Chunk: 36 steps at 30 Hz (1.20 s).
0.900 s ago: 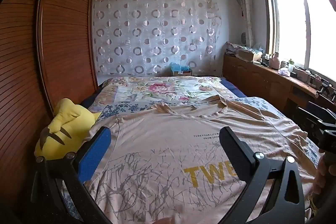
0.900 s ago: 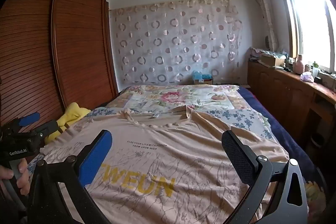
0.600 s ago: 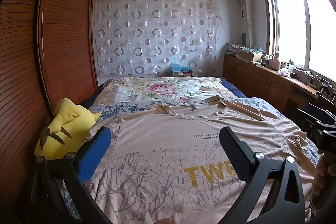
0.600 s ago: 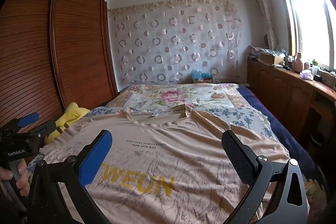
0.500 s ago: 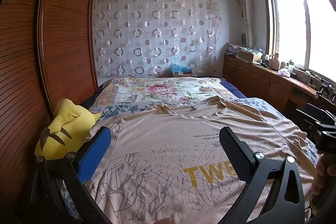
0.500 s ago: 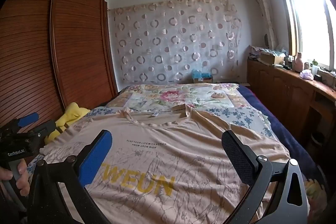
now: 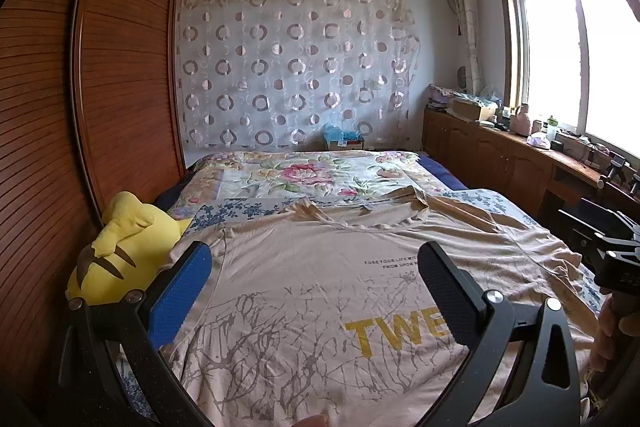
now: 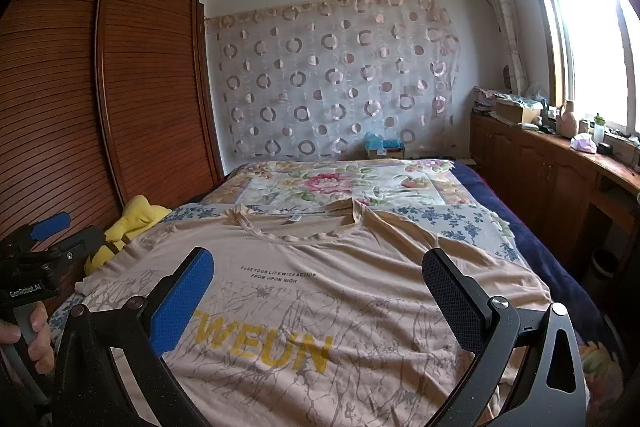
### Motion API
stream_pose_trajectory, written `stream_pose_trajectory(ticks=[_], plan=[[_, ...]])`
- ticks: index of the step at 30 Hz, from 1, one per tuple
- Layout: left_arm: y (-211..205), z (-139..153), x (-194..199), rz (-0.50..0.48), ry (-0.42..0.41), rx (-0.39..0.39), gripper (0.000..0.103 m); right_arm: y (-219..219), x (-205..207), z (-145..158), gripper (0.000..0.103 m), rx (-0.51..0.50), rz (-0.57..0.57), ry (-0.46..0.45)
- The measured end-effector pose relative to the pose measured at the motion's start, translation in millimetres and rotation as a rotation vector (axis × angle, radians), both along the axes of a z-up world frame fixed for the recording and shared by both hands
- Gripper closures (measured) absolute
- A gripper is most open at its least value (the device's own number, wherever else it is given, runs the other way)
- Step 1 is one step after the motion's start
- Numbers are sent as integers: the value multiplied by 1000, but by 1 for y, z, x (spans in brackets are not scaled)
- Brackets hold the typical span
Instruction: Fold small clothes
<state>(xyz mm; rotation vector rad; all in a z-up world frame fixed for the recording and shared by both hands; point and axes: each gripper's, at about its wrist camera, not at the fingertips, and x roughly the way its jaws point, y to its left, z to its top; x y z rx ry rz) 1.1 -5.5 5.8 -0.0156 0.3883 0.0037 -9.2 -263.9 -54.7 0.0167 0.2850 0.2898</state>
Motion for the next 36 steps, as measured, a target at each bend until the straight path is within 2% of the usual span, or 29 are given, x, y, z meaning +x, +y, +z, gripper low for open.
stream_pose_trajectory(ticks=[36], plan=[[-2,5,-3,1,-2,-3,0,0,-1,2,0,0,2,-4]])
